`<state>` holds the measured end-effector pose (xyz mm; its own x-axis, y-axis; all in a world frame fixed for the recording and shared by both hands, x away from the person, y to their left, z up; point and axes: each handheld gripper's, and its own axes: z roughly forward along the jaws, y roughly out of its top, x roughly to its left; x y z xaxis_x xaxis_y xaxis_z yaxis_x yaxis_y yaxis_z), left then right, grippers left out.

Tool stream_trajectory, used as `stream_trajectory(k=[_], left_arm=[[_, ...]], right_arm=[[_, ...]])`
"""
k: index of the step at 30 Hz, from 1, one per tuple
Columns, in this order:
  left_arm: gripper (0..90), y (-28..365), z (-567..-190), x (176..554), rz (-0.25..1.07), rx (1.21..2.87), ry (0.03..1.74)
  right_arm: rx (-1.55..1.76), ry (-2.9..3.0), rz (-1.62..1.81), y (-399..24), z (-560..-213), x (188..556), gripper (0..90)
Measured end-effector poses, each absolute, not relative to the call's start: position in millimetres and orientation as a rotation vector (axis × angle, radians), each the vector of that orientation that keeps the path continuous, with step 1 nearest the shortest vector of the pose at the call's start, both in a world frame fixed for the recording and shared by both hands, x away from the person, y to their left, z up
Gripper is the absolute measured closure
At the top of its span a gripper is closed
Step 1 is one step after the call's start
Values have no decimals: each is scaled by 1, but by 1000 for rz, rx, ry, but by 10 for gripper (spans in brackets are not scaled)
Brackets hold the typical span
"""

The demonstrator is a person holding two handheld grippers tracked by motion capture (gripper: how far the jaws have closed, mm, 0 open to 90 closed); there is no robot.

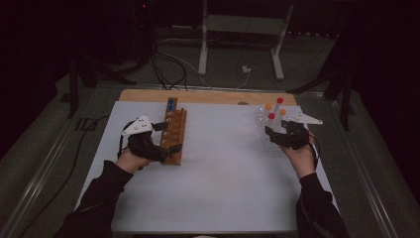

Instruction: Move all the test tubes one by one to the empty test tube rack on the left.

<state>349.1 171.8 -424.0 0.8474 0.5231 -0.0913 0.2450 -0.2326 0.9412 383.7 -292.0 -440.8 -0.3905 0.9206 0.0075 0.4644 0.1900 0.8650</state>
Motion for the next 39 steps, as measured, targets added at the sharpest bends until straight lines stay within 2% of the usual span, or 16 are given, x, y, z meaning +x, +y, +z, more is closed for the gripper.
stream_trajectory(k=[5,13,26,39], left_arm=[[26,171,-425,349,285,1824,579],[26,171,-425,349,281,1825,578],[27,173,-425,349,287,1823,583],[27,174,-427,351,283,1827,591]], right_arm=[[1311,1945,1122,-293,-446,391,453],[1349,1916,1100,-294,-452,404,600],[1365,1947,1017,-288,-463,421,738],[1354,1916,1042,-288,-458,420,755]])
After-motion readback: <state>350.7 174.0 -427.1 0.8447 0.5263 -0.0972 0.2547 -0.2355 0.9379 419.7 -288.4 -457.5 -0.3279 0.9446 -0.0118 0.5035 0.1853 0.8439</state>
